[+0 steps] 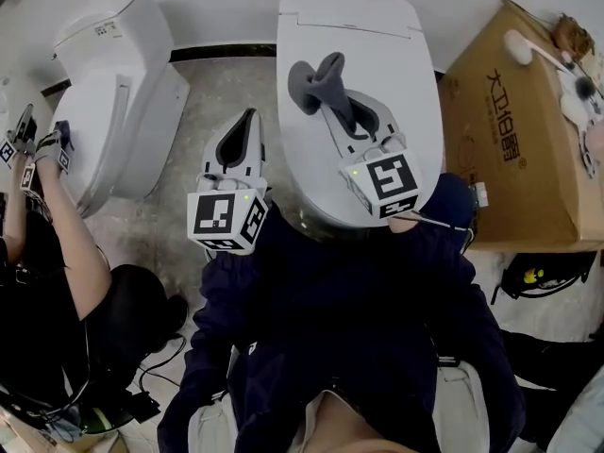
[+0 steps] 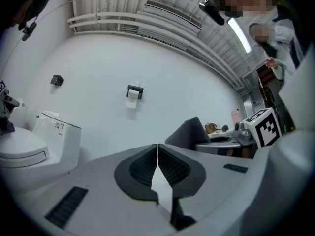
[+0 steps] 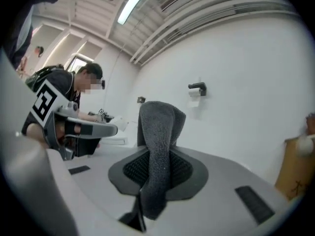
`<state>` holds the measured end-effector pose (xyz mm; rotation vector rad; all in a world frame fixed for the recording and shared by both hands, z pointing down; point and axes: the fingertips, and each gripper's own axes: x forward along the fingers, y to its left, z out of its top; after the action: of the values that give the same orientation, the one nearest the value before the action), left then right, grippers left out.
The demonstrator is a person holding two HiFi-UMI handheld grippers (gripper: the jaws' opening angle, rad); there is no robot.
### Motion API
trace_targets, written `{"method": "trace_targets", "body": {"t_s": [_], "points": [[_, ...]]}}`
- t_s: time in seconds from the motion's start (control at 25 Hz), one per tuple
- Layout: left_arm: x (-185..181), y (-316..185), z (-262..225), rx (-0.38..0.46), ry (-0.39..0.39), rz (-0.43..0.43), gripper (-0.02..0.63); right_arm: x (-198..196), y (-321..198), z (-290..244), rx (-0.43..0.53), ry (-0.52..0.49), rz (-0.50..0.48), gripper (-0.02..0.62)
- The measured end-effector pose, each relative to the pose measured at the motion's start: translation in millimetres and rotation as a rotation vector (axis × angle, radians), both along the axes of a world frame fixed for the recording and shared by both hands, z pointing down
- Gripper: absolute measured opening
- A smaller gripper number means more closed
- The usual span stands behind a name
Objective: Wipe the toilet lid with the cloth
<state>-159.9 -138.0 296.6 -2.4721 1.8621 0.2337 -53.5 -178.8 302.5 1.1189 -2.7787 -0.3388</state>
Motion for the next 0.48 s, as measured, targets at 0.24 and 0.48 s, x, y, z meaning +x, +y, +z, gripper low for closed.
{"method": "trace_targets", "body": {"t_s": [0.24, 0.48], "points": [[4.3, 0.8, 0.1, 0.002, -0.007, 0.002, 0.017, 19.2, -2.0, 0.2, -0.004, -0.143, 0.066, 0.077], [5.9, 1.3, -0.1, 0.003, -0.01, 0.001, 0.017, 21.1, -0.4, 2.2, -0.006, -0.162, 0.077, 0.077]]}}
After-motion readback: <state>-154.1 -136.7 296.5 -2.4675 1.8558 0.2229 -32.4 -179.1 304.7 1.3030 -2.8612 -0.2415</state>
